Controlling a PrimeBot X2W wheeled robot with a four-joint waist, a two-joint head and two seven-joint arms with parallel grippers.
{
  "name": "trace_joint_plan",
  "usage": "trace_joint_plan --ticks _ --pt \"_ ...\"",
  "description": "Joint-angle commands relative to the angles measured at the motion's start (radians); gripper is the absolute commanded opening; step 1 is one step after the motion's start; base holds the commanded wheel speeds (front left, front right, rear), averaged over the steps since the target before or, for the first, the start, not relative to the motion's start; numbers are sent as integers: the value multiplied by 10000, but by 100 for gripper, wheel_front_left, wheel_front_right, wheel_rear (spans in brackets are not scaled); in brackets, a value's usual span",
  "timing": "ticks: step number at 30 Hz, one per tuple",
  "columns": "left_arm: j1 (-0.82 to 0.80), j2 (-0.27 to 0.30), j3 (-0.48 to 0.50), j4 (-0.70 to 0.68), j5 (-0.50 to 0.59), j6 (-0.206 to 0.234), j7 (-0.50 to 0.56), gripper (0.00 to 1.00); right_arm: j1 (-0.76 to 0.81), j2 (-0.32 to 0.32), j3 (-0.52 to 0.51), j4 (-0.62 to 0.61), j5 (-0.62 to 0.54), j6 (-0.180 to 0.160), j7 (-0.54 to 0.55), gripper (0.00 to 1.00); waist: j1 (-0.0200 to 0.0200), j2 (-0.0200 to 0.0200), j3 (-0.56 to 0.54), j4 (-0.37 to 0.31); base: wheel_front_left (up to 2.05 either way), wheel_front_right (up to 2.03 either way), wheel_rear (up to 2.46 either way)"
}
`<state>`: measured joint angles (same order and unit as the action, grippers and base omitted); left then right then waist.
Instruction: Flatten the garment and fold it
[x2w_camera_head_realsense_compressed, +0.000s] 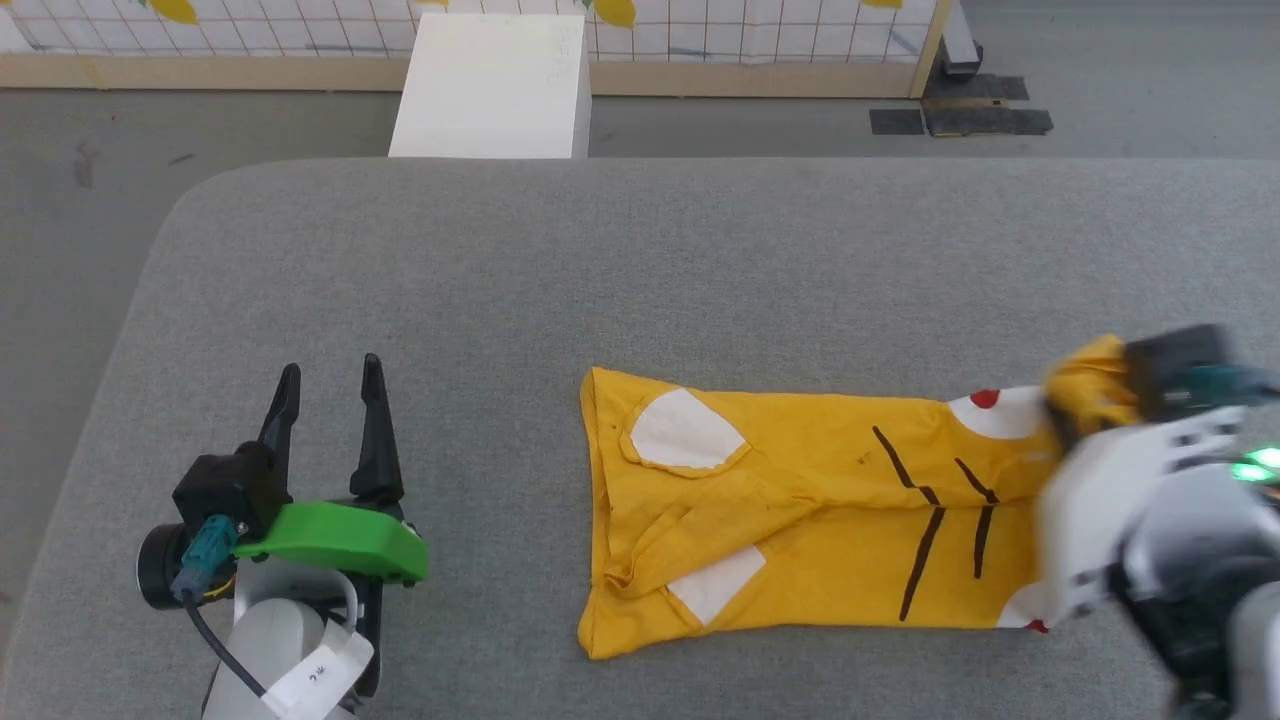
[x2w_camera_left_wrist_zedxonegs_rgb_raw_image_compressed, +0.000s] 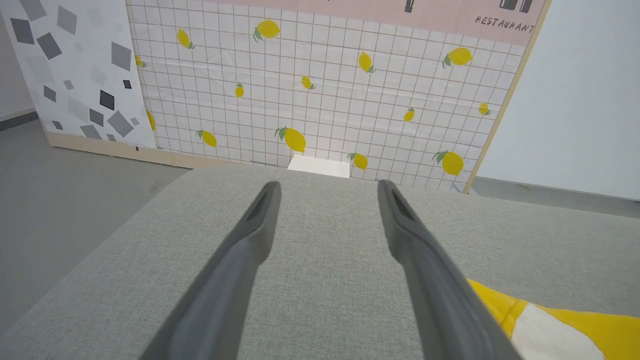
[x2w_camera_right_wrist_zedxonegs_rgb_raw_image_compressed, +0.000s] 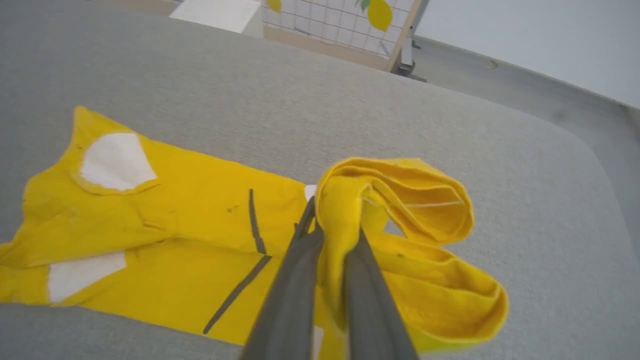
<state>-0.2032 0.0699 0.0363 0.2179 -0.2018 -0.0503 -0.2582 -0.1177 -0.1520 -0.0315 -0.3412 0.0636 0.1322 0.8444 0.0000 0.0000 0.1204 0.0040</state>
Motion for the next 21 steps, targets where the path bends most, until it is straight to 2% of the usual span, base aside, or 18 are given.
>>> trace_joint_plan --ticks 1,5,10,13,14,21 --pt "24 -29 36 -12 131 -60 -36 100 -126 -185 772 -379 98 -15 212 0 0 0 75 23 0 0 0" --pt "-123 -61 6 15 172 -103 -36 100 -1017 -334 2912 -331 241 -15 206 0 0 0 298 164 0 0 0" --pt "-391 -102 -87 44 185 -185 -36 100 -2263 95 4943 1336 497 -15 -358 0 0 0 641 508 0 0 0" --pt "-528 -130 -179 56 183 -205 -36 100 -2874 422 5658 2726 651 -15 -853 0 0 0 864 770 0 0 0" --pt "-653 -153 -266 84 154 -219 -36 100 -3291 650 6001 4054 765 -15 -1371 0 0 0 1050 1024 0 0 0" --pt "-730 -183 -396 75 80 -147 -36 100 -4012 935 6404 6796 1370 -15 -2122 0 0 0 1310 1320 0 0 0"
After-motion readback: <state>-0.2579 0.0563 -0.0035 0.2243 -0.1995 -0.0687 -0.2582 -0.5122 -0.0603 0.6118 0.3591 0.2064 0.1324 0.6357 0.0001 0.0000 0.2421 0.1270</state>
